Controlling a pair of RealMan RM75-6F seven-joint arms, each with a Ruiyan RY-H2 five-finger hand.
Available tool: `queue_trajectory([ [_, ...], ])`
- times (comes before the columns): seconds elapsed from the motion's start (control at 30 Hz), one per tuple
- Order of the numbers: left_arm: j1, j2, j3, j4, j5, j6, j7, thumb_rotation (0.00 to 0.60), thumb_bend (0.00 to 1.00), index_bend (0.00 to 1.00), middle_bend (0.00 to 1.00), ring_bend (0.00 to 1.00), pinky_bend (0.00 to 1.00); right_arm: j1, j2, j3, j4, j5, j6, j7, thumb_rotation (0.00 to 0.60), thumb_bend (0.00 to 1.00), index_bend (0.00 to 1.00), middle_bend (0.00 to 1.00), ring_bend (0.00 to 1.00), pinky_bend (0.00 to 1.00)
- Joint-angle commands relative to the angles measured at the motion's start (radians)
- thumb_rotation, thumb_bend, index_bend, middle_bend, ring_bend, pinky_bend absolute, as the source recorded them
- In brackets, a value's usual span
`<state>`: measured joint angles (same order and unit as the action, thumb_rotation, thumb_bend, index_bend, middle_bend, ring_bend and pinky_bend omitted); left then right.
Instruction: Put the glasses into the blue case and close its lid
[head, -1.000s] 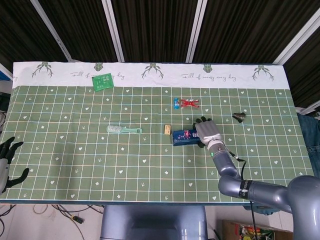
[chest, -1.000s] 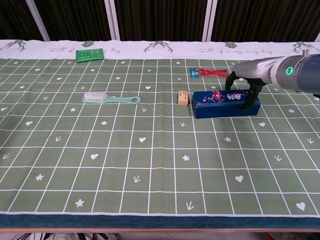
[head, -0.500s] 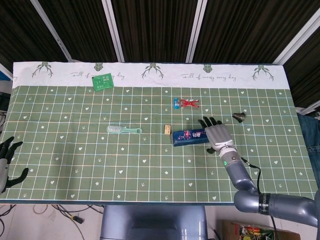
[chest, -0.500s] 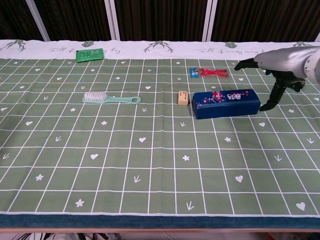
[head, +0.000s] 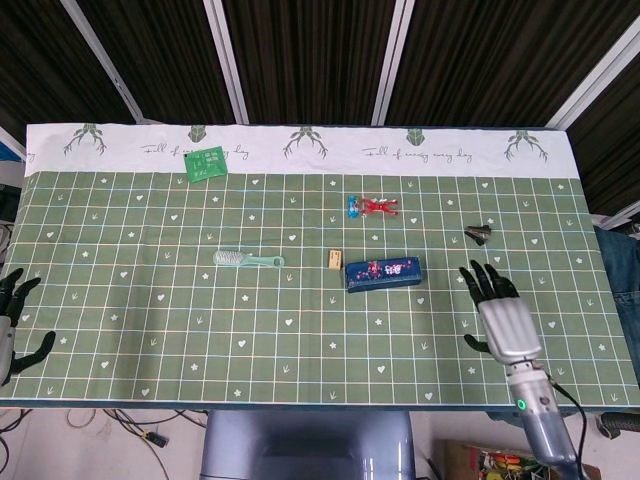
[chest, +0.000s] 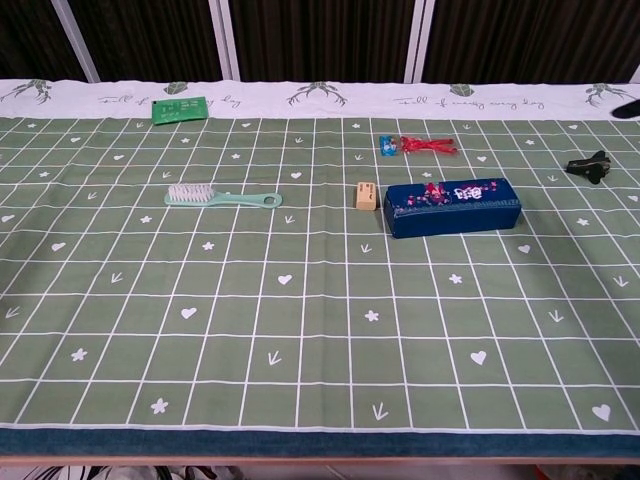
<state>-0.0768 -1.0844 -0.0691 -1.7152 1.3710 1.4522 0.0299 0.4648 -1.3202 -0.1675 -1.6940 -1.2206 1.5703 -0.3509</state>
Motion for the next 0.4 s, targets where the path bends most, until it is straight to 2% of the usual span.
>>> queue_trajectory([
  [0.03,0.001,-0.002,0.001,0.003,0.004,0.004,0.003,0.6,0.33,0.11,0.0,0.0,0.0,-0.118,-0.037,-0.058,0.078,-0.104,0.123,0.085,0.6,0.2,0.04,0.0,0.02,0.18],
  [0.23,0.003,-0.006,-0.001,0.007,0.003,0.008,0.007,0.6,0.33,0.11,0.0,0.0,0.0,-0.198,-0.063,-0.059,0.145,-0.159,0.19,0.116,0.6,0.2,0.04,0.0,0.02,0.18],
  [0.4,0.002,-0.006,-0.003,0.008,-0.003,0.006,0.011,0.6,0.33,0.11,0.0,0.0,0.0,-0.223,-0.069,-0.031,0.17,-0.173,0.197,0.119,0.6,0.2,0.04,0.0,0.02,0.18],
])
